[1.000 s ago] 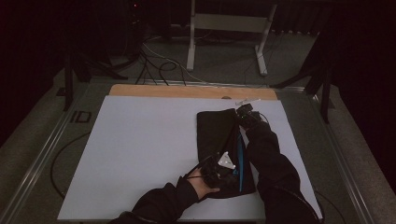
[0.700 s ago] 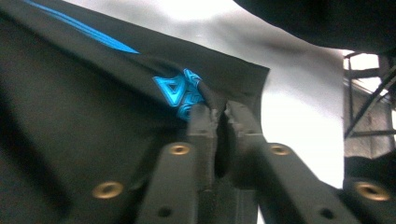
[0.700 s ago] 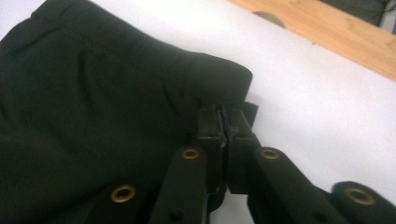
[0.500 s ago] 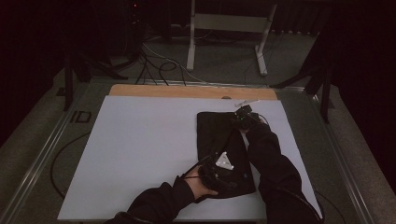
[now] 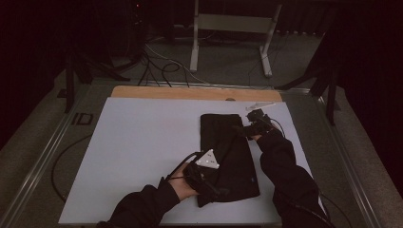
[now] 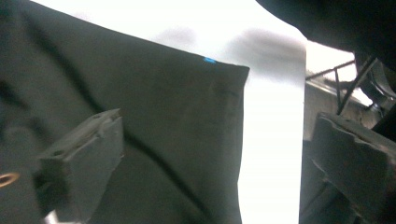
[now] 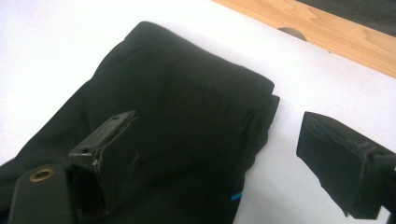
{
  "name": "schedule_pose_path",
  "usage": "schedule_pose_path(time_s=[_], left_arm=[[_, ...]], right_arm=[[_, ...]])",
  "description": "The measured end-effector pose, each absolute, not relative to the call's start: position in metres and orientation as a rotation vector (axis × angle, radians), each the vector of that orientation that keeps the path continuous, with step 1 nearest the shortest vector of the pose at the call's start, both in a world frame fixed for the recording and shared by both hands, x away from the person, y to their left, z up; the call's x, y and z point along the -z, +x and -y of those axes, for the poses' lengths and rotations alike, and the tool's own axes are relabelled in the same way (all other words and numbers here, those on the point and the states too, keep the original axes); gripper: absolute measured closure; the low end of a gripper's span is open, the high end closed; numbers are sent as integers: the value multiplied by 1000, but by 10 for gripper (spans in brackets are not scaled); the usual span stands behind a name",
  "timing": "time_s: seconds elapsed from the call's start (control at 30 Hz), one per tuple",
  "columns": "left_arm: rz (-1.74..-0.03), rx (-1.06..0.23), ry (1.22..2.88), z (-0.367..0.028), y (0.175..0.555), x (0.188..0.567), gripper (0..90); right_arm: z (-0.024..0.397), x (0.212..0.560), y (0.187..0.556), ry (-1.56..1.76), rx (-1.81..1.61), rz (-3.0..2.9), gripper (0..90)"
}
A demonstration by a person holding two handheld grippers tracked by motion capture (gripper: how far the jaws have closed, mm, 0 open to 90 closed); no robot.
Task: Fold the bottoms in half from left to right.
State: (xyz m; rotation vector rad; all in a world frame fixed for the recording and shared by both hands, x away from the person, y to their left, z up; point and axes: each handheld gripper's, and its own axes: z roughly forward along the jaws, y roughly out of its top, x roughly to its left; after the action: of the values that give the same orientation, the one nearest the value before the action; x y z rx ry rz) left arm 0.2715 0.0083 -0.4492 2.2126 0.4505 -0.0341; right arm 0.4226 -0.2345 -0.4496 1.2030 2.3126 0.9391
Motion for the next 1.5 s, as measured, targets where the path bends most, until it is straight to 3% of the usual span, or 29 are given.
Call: schedule_pose_path(time_s=[0.57, 0.87, 1.07, 1.27, 1.5], left_arm=[[-531, -44, 2089, -69, 277, 442, 0], [-618, -111, 2067, -120, 273, 448, 0], [-693, -146, 2049, -148, 266, 455, 0], [-746, -161, 2024, -167, 259, 464, 0], [-797, -170, 2014, -181, 254, 476, 0]], right_arm=[[242, 432, 356, 1124, -977, -2292, 98], [245, 434, 300, 1128, -962, -2290, 140], [252, 437, 276, 1153, -965, -2294, 241], [263, 447, 255, 1216, -1001, -2352, 409], [270, 468, 245, 1312, -952, -2424, 483]])
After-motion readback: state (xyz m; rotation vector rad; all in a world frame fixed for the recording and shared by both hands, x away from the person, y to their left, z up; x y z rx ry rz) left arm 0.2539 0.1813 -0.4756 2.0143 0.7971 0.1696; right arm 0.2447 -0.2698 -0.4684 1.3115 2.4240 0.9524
